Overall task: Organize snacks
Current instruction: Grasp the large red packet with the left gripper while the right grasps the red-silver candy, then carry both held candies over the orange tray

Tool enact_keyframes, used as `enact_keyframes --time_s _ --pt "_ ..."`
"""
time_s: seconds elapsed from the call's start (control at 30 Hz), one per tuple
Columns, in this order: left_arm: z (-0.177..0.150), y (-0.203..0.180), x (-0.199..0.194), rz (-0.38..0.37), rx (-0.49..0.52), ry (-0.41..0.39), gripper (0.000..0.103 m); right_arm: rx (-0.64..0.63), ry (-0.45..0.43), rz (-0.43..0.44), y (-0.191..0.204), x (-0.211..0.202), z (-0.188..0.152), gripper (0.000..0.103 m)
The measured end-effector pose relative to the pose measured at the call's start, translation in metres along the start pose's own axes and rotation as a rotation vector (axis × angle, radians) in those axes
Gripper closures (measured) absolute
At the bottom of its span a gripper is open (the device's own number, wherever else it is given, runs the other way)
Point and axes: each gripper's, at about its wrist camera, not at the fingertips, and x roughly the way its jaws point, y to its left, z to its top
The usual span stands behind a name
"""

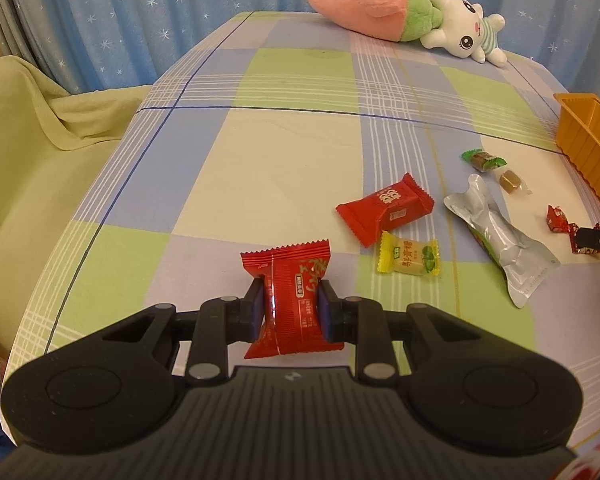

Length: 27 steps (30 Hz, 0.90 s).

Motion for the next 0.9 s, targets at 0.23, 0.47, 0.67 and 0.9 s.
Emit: enact_keyframes --time_s 0.23,0.47,0.67,0.9 --pt "0.0 -0.003 -0.008 -0.008 0.008 -0.011 0.078 0.008 0.003 0.02 -0.001 -0.01 -0.005 0.071" --pt "-0.001 -0.019 -0.02 -0.044 0.033 -0.026 0.078 0.014 -0.015 0.048 -0.002 -0.029 -0.006 0.071" --pt "0.0 -0.048 -0.031 -0.106 0.073 -0.042 0.078 0.024 -0.03 0.075 -0.007 -0.05 -0.009 0.071" --pt "0.004 -0.094 -0.045 -0.193 0.139 -0.064 0.078 0.04 -0.061 0.1 -0.02 -0.08 -0.012 0.071"
